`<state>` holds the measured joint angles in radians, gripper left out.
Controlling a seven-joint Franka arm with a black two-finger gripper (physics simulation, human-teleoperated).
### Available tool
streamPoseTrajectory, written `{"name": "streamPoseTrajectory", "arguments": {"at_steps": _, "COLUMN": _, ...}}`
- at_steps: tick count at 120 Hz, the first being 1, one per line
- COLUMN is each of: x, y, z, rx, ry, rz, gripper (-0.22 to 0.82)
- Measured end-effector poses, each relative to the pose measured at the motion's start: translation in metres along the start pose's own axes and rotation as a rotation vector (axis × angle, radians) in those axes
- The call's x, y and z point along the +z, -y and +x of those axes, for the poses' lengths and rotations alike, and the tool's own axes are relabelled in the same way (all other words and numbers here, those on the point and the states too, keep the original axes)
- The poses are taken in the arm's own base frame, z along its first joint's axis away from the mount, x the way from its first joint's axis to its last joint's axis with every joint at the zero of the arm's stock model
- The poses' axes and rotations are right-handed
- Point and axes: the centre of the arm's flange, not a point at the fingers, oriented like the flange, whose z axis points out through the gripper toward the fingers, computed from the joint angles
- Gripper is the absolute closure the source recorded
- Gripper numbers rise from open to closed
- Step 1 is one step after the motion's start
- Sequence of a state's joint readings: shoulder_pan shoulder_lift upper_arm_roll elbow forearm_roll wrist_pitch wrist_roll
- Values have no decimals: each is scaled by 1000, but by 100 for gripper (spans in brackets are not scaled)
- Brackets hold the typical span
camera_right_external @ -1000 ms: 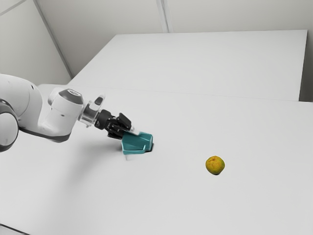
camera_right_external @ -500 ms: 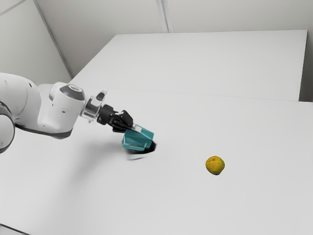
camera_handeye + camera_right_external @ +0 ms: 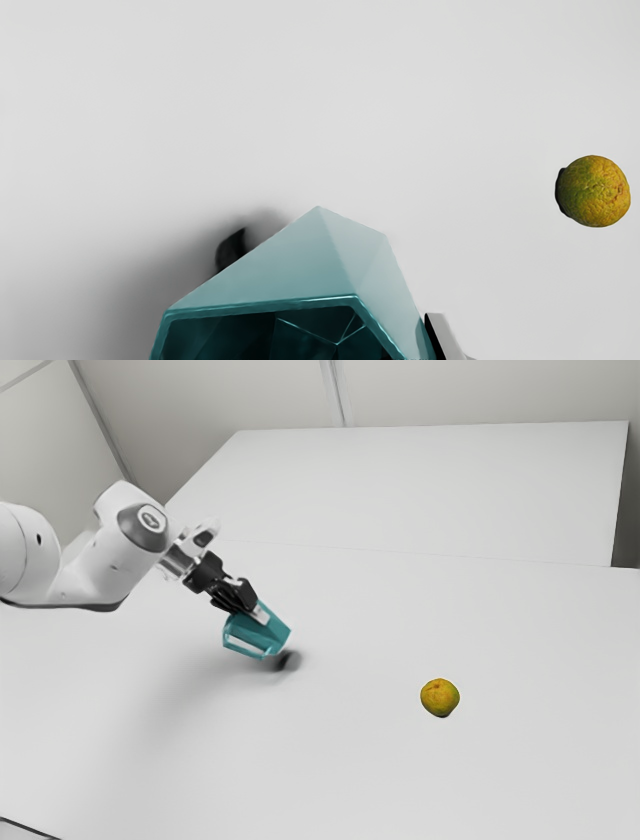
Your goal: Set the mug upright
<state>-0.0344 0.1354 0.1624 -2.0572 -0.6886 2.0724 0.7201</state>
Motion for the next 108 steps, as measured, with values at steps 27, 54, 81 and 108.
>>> {"name": "streamPoseTrajectory", "arguments": {"at_steps": 27, "x": -4, "y": -15, "z": 5, "rx": 118, "ry": 127, "rz": 248, "gripper": 78}}
{"name": "streamPoseTrajectory", "arguments": {"at_steps": 54, "x": -1, "y": -19, "z": 9, "rx": 180, "ry": 198, "rz": 402, "gripper": 77}}
{"name": "streamPoseTrajectory", "arguments": {"at_steps": 81, "x": 10, "y": -30, "z": 15, "rx": 257, "ry": 236, "rz": 508, "gripper": 77}}
{"name": "streamPoseTrajectory", "arguments": {"at_steps": 108, "x": 28, "y": -24, "z": 16, "rx": 282, "ry": 277, "rz": 567, "gripper": 77}}
